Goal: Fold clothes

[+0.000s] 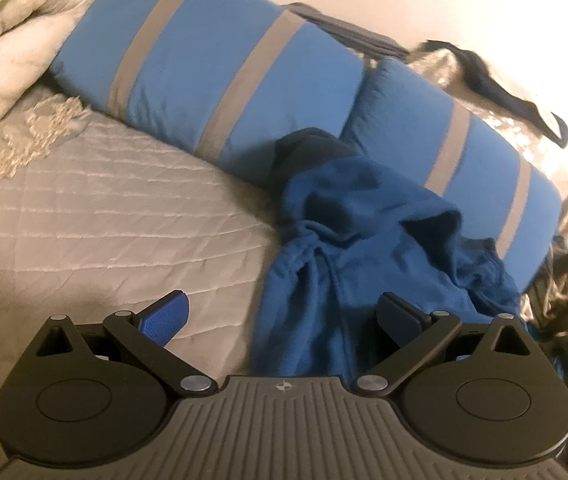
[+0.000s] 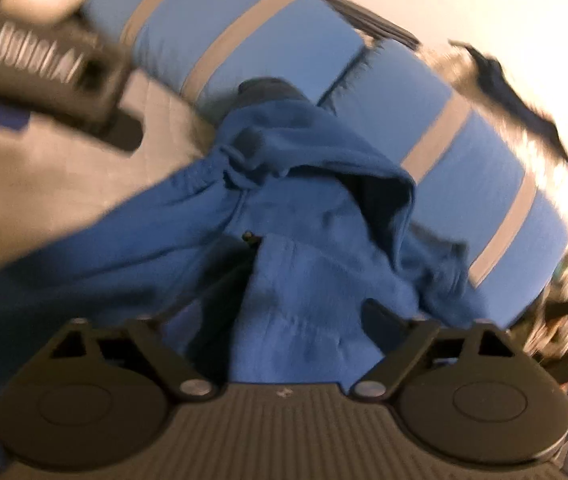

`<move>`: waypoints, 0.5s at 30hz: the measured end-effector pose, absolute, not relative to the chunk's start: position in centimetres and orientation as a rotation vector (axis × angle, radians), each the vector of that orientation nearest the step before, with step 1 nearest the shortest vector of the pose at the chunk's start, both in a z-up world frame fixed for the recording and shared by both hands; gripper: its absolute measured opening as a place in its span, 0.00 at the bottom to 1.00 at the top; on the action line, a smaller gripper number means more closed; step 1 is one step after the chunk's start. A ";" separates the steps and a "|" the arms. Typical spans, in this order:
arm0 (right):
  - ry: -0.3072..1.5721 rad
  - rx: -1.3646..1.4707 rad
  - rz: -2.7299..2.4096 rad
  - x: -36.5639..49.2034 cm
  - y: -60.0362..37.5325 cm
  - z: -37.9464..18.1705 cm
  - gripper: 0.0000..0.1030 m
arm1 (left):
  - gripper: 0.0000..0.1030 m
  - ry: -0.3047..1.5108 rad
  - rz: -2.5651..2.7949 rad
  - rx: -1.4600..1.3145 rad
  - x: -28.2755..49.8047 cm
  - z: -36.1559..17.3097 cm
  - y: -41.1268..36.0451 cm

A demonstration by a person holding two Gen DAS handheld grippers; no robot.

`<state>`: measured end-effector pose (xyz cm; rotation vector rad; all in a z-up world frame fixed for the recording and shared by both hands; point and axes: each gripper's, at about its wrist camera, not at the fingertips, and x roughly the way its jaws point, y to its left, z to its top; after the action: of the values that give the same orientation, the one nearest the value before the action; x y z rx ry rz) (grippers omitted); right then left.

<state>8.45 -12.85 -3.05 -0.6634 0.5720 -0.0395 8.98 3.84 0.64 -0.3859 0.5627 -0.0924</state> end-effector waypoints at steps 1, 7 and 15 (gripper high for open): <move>0.575 -0.700 -0.054 9.0 -12.6 -3.5 0.51 | 0.98 0.573 -0.090 -0.396 9.1 0.5 3.9; 0.547 -0.605 -0.063 8.3 -15.7 -1.8 0.08 | 0.98 0.591 -0.112 -0.409 9.1 0.3 4.0; 0.465 -0.511 -0.149 1.1 -24.5 3.7 0.08 | 0.98 0.594 -0.152 -0.383 8.7 0.4 3.0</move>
<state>1.09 -24.52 3.66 -0.5110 0.4650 -0.1487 8.74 2.98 0.43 -0.3829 0.5935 -0.1519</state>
